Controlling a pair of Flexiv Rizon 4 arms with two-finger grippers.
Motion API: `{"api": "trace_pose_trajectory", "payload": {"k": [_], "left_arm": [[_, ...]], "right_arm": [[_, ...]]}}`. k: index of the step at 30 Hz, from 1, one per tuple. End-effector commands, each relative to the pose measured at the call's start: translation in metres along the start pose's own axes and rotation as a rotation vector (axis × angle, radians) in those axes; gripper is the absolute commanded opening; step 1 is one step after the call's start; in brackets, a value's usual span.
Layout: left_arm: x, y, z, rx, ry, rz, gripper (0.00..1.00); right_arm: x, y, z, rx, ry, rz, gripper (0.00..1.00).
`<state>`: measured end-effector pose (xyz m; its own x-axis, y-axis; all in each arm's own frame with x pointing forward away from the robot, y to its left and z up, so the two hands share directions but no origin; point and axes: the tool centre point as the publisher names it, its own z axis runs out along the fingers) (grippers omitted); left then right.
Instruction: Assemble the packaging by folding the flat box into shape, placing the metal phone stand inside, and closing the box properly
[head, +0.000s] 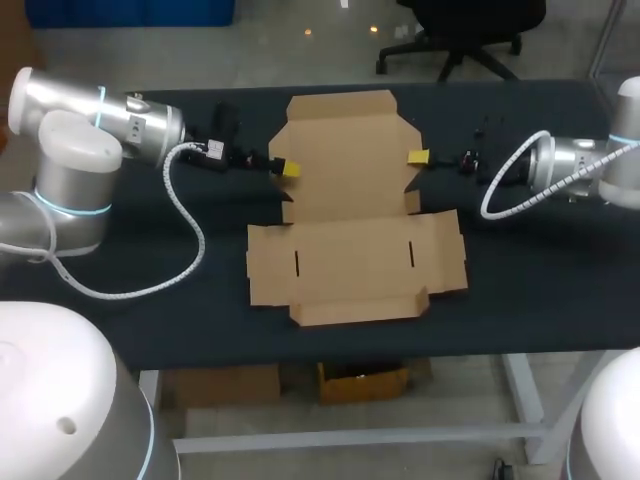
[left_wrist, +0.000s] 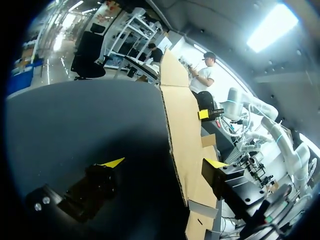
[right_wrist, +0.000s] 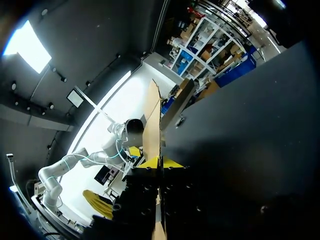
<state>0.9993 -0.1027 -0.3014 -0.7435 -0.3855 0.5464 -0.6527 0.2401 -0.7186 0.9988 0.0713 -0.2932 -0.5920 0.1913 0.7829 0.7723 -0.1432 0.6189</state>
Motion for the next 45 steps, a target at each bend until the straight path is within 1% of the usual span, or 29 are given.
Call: {"api": "trace_pose_trajectory", "payload": {"k": [1, 5, 6, 9, 15, 22, 23, 24, 26, 27, 28, 32, 37, 40, 44, 45], "left_arm": [[0.004, 0.002, 0.005, 0.046, 0.016, 0.016, 1.0], [0.011, 0.0, 0.009, 0.085, 0.044, 0.043, 1.0], [0.012, 0.0, 0.01, 0.097, 0.037, 0.045, 1.0], [0.013, -0.002, 0.011, 0.132, 0.061, 0.05, 1.0], [0.019, -0.008, 0.017, 0.164, 0.095, 0.083, 1.0], [0.026, -0.016, 0.021, 0.174, 0.1, 0.113, 1.0], [0.026, -0.017, 0.022, 0.174, 0.1, 0.117, 0.96], [0.026, -0.018, 0.022, 0.176, 0.099, 0.12, 0.84], [0.027, -0.02, 0.023, 0.177, 0.101, 0.124, 0.65], [0.027, -0.02, 0.024, 0.177, 0.101, 0.126, 0.52], [0.027, -0.021, 0.025, 0.178, 0.101, 0.127, 0.47], [0.028, -0.022, 0.027, 0.187, 0.11, 0.132, 0.42], [0.03, -0.023, 0.03, 0.205, 0.127, 0.135, 0.28], [0.033, -0.024, 0.033, 0.206, 0.136, 0.138, 0.24], [0.036, -0.026, 0.035, 0.211, 0.147, 0.147, 0.23], [0.037, -0.026, 0.035, 0.213, 0.148, 0.148, 0.18]], "right_arm": [[0.002, 0.001, -0.002, -0.004, 0.002, -0.007, 0.0], [0.003, 0.003, -0.003, -0.01, 0.006, -0.014, 0.0], [0.003, 0.003, -0.003, -0.011, 0.008, -0.016, 0.0], [0.003, 0.004, -0.002, -0.016, 0.012, -0.02, 0.0], [0.004, 0.005, -0.002, -0.024, 0.017, -0.029, 0.0], [0.006, 0.007, -0.001, -0.027, 0.021, -0.037, 0.0], [0.007, 0.007, -0.001, -0.027, 0.021, -0.038, 0.0], [0.007, 0.007, 0.0, -0.028, 0.021, -0.04, 0.0], [0.007, 0.008, 0.0, -0.029, 0.021, -0.042, 0.0], [0.007, 0.008, 0.0, -0.029, 0.021, -0.042, 0.0], [0.006, 0.008, 0.001, -0.029, 0.022, -0.043, 0.0], [0.005, 0.009, 0.002, -0.033, 0.024, -0.043, 0.0], [0.004, 0.011, 0.003, -0.04, 0.03, -0.047, 0.0], [0.005, 0.011, 0.003, -0.041, 0.03, -0.05, 0.0], [0.005, 0.012, 0.003, -0.045, 0.031, -0.052, 0.0], [0.005, 0.012, 0.003, -0.046, 0.03, -0.053, 0.0]]}}
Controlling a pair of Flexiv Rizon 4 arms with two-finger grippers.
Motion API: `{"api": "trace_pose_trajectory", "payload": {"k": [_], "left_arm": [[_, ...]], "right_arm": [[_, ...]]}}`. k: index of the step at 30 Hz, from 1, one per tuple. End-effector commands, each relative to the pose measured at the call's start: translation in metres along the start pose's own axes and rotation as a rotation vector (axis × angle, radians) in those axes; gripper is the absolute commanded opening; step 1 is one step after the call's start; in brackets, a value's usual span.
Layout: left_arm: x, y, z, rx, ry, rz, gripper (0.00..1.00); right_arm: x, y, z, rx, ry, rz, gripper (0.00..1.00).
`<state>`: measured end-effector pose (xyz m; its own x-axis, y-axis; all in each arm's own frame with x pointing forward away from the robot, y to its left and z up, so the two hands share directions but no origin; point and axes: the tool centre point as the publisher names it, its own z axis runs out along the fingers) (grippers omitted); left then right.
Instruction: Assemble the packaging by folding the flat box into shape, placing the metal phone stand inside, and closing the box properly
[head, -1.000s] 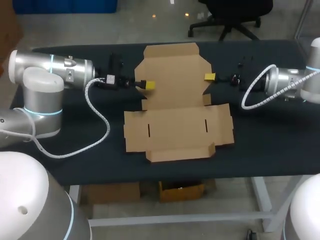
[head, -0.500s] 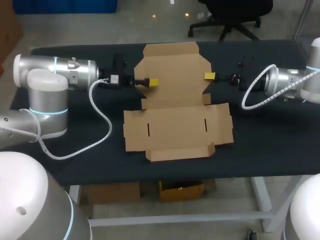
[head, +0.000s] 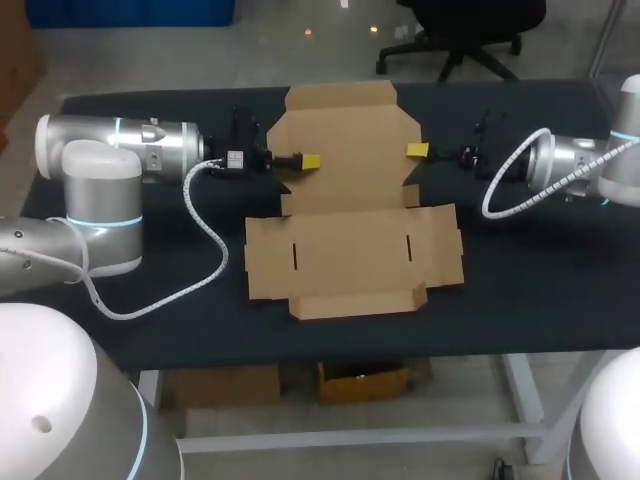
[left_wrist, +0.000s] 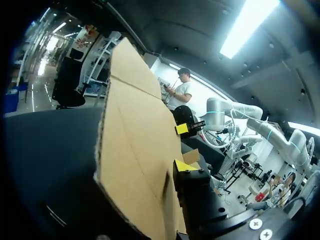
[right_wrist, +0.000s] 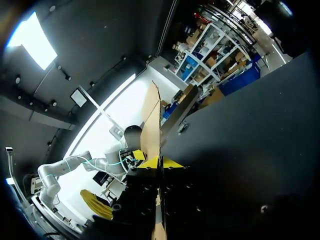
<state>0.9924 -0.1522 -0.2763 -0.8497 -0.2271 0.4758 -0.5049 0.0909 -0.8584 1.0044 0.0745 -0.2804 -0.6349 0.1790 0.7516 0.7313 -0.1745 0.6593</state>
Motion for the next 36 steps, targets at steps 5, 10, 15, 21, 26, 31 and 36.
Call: {"api": "trace_pose_trajectory", "payload": {"k": [5, 10, 15, 21, 26, 31, 36], "left_arm": [[0.0018, -0.0013, 0.0053, 0.011, 0.012, 0.012, 0.11], [0.0022, -0.0017, 0.0057, 0.014, 0.013, 0.016, 0.09], [0.003, -0.0021, 0.0055, 0.02, 0.016, 0.018, 0.05], [0.0041, -0.0025, 0.0054, 0.026, 0.02, 0.022, 0.0], [0.0039, -0.0026, 0.0059, 0.028, 0.023, 0.024, 0.0], [0.002, -0.0024, 0.0066, 0.024, 0.027, 0.023, 0.0], [0.0003, -0.0025, 0.0063, 0.019, 0.029, 0.021, 0.0]], "right_arm": [[-0.0034, -0.0001, -0.0013, -0.007, 0.01, 0.0, 0.0], [-0.0033, -0.0001, -0.0017, -0.009, 0.009, 0.0, 0.0], [-0.003, 0.0003, -0.0027, -0.012, 0.009, -0.002, 0.0], [-0.0024, 0.0003, -0.0022, -0.013, 0.012, -0.002, 0.0], [-0.0014, 0.0007, -0.0016, -0.013, 0.013, -0.004, 0.0], [0.0002, 0.0011, -0.0016, -0.009, 0.01, -0.003, 0.0], [0.0039, 0.0035, -0.0057, 0.002, -0.011, -0.008, 0.03]]}}
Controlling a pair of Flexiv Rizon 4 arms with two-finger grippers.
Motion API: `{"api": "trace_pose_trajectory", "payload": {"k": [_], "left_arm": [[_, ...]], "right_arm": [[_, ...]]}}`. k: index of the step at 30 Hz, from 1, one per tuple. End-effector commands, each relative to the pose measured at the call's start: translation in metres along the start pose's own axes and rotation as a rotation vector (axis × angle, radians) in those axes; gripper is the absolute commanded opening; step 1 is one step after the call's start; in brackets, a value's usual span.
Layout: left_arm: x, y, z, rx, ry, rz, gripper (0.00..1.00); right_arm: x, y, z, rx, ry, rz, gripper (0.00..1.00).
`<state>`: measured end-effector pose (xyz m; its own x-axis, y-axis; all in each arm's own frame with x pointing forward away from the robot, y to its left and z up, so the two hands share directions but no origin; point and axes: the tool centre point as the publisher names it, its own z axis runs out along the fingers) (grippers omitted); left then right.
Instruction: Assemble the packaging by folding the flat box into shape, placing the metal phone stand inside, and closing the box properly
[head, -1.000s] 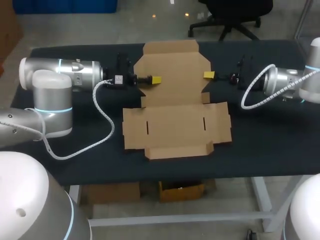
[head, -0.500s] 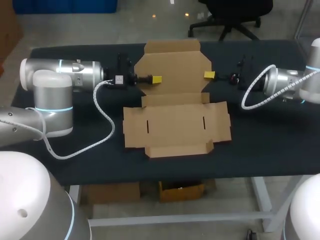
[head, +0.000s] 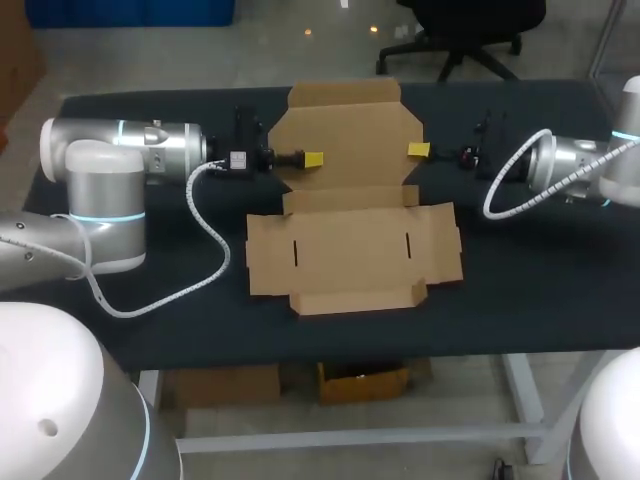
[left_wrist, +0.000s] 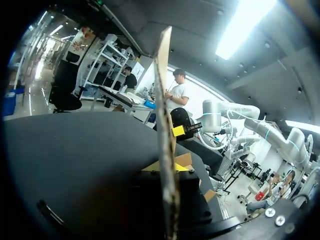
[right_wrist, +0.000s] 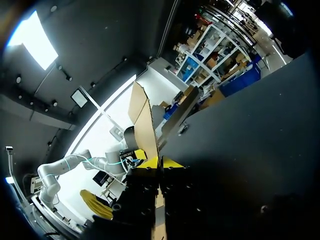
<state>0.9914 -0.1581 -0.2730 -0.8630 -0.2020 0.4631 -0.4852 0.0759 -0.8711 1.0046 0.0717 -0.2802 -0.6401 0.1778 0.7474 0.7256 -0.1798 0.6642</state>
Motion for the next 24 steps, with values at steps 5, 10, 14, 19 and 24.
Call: {"api": "trace_pose_trajectory", "payload": {"k": [5, 10, 14, 19, 24], "left_arm": [[-0.005, 0.0, 0.0, -0.003, 0.007, 0.001, 0.0], [-0.007, -0.001, 0.001, -0.004, 0.008, 0.002, 0.0], [-0.008, -0.003, 0.001, -0.007, 0.009, 0.006, 0.0], [-0.009, -0.006, 0.004, -0.011, 0.026, 0.025, 0.0], [-0.01, -0.008, 0.007, -0.016, 0.043, 0.038, 0.0]], "right_arm": [[0.009, 0.005, -0.01, 0.02, -0.041, -0.011, 0.26], [0.013, 0.006, -0.018, 0.031, -0.078, -0.018, 0.29], [0.016, 0.006, -0.025, 0.039, -0.103, -0.023, 0.26], [0.023, 0.003, -0.034, 0.054, -0.146, -0.033, 0.2], [0.029, -0.001, -0.047, 0.056, -0.194, -0.035, 0.03]]}}
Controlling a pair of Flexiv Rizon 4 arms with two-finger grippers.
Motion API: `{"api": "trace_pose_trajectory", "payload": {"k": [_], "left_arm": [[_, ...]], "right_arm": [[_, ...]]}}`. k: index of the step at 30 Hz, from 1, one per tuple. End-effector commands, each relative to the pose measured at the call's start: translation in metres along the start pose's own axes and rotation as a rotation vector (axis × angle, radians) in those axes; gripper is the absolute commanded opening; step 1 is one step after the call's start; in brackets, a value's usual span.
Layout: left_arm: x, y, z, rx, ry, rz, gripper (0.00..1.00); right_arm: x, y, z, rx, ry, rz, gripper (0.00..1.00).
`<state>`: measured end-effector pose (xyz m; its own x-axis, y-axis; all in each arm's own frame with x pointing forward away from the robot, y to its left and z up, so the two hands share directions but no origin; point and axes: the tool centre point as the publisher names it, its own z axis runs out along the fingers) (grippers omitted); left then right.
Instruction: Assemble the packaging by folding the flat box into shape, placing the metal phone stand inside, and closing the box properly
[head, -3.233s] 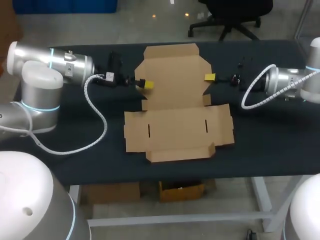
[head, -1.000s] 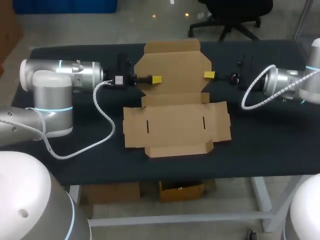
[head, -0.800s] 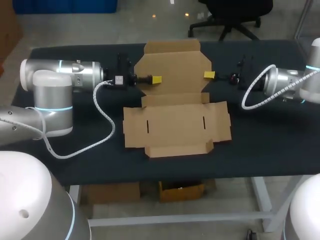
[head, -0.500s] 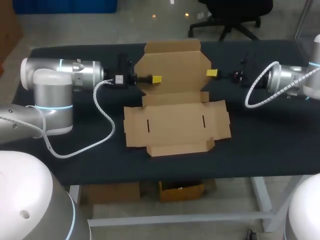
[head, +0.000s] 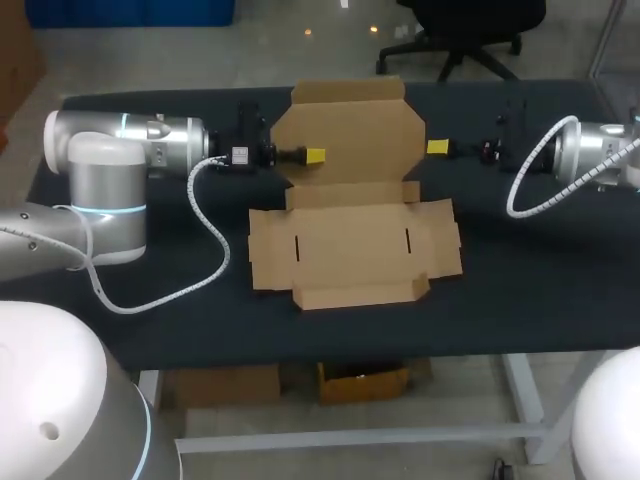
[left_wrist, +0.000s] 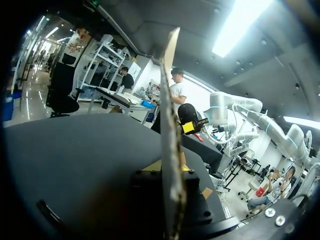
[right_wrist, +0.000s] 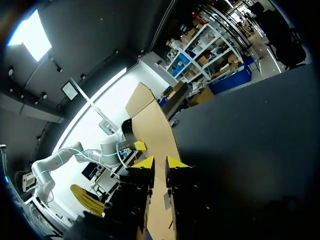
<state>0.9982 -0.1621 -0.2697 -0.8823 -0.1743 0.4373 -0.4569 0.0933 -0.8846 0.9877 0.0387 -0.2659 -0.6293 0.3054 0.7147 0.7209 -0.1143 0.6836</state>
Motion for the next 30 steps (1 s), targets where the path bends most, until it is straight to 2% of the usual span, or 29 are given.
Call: {"api": "trace_pose_trajectory", "payload": {"k": [1, 12, 30], "left_arm": [[-0.007, -0.003, 0.003, -0.005, 0.018, 0.005, 0.0], [-0.009, -0.011, 0.008, -0.01, 0.029, 0.038, 0.0], [-0.005, -0.019, 0.017, -0.02, 0.064, 0.12, 0.0]], "right_arm": [[0.012, -0.005, -0.015, -0.003, -0.075, 0.001, 0.0], [0.022, -0.018, -0.04, 0.011, -0.161, -0.003, 0.0], [0.052, -0.054, -0.082, 0.041, -0.327, -0.039, 0.0]]}}
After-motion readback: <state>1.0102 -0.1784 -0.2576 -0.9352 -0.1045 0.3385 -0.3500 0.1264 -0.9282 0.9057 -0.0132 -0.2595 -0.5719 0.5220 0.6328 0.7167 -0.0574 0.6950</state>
